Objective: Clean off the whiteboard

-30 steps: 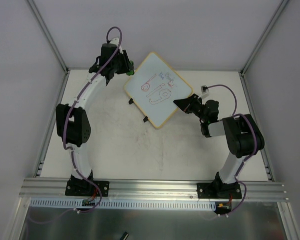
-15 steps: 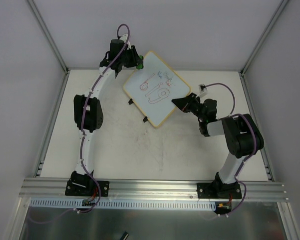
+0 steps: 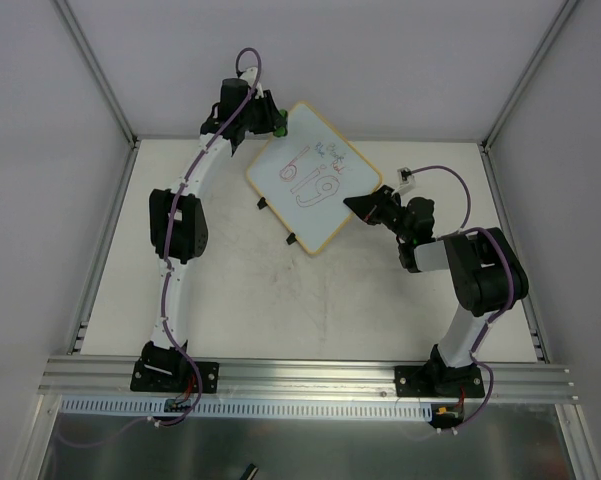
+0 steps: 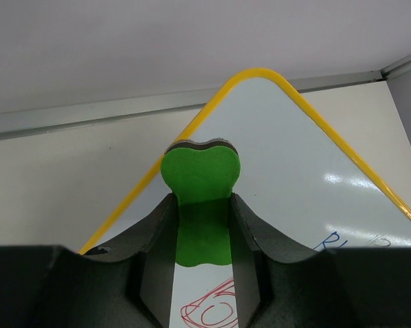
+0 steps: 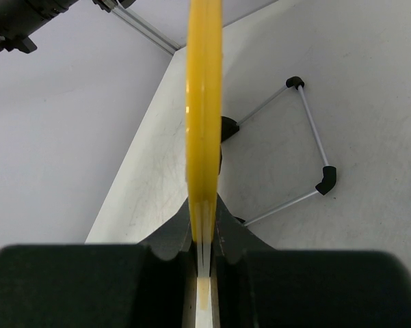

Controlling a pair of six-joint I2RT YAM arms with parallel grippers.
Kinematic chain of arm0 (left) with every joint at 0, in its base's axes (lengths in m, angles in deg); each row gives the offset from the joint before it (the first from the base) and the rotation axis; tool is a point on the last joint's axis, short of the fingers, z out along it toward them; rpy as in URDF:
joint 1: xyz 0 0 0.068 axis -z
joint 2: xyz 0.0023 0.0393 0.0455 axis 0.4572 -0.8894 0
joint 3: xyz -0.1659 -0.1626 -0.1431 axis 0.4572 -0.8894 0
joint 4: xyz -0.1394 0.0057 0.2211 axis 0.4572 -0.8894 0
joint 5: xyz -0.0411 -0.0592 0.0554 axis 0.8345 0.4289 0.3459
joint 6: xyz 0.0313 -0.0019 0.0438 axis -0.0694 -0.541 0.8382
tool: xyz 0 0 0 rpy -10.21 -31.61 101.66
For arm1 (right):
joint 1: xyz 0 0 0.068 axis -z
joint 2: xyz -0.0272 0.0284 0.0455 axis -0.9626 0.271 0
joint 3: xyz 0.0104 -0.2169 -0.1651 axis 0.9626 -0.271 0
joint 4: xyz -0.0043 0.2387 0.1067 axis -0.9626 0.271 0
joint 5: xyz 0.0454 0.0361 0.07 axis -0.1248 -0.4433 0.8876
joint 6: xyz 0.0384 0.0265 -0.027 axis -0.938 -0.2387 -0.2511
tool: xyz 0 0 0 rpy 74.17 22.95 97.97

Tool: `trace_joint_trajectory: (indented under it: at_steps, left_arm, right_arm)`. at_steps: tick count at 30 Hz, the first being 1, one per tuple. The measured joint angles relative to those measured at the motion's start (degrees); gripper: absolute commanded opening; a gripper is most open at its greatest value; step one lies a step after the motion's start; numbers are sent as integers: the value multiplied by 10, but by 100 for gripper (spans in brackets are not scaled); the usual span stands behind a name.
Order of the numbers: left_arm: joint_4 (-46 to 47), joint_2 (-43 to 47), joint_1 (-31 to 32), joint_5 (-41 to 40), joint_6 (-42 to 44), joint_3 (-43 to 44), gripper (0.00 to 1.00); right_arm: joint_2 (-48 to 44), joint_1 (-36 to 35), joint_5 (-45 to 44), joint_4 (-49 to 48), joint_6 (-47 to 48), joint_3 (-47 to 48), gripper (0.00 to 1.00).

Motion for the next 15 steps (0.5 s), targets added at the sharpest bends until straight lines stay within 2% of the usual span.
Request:
trace_joint_trajectory:
  at_steps: [15]
  left_arm:
    - [39, -33, 8, 11, 24, 19, 0]
  right_arm:
    - [0, 0, 0, 0, 0, 0, 0]
